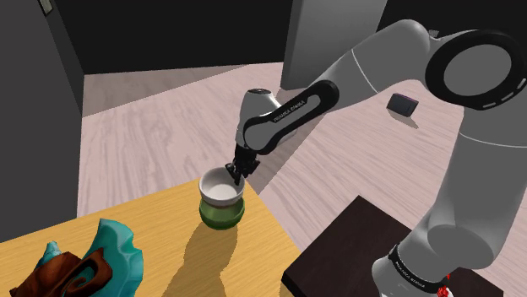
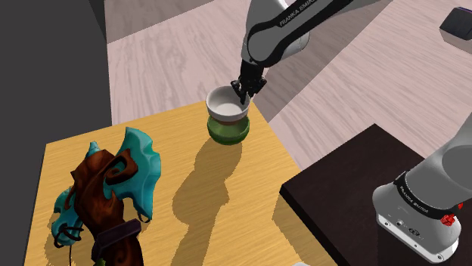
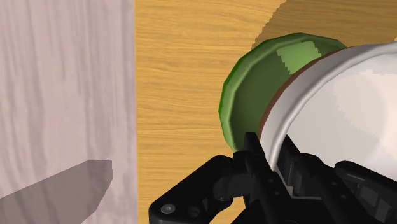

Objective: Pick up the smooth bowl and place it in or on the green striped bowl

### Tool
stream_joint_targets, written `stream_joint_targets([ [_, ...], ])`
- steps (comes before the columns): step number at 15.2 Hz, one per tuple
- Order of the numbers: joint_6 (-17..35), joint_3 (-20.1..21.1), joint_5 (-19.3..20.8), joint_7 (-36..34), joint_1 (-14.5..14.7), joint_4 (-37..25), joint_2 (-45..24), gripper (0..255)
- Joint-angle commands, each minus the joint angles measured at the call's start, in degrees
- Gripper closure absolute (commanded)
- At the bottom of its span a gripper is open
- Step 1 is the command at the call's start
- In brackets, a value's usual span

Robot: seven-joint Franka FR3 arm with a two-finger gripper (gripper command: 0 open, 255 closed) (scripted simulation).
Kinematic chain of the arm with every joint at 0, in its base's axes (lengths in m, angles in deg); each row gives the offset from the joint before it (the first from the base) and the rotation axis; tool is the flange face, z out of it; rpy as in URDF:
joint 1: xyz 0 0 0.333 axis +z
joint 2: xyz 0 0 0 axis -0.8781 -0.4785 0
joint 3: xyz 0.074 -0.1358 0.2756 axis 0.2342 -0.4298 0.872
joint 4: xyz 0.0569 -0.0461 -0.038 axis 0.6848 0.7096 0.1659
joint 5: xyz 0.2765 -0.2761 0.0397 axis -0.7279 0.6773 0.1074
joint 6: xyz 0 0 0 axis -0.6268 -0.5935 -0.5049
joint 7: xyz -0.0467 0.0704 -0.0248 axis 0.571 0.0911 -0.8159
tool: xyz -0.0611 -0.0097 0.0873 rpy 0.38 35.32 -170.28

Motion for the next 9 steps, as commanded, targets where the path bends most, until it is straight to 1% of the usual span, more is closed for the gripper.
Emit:
stream_joint_targets([
  [1, 1.44, -0.20, 0.40, -0.15, 0.21, 0.19, -1.22, 255],
  [4, 3.89, -0.63, 1.12, -0.36, 0.59, 0.40, -3.53, 255],
  [9, 3.89, -0.63, 1.12, -0.36, 0.60, 0.40, -3.53, 255],
])
